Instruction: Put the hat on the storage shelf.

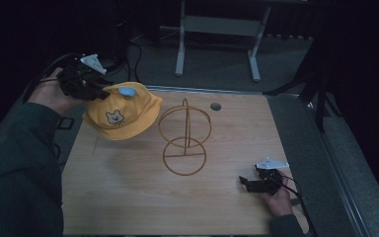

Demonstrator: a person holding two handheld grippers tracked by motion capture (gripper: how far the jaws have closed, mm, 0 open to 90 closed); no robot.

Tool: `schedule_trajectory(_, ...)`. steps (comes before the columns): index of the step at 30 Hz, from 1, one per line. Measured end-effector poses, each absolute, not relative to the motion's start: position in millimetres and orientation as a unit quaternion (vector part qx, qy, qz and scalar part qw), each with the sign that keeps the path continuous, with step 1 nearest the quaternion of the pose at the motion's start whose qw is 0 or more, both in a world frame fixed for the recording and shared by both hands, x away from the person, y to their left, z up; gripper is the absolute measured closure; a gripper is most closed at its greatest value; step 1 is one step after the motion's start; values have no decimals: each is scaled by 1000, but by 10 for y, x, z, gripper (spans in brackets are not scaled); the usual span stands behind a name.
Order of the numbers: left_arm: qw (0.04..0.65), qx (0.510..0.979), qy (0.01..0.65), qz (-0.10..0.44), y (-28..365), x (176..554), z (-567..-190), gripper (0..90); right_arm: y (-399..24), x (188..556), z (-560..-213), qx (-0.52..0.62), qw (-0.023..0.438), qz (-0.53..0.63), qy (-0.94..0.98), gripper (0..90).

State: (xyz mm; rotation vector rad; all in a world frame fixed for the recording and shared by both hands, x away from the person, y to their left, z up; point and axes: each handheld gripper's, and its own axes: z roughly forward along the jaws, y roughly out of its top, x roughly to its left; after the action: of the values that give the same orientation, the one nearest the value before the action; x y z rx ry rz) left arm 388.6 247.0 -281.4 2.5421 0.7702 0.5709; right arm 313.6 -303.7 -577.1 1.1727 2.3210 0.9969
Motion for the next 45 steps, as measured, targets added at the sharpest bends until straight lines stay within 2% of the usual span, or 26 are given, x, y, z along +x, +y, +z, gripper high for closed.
schedule_trajectory(45,250,921,222,201,2416,3686,-2504,843,-3037,3131,-5771,415,178,352,820,142)
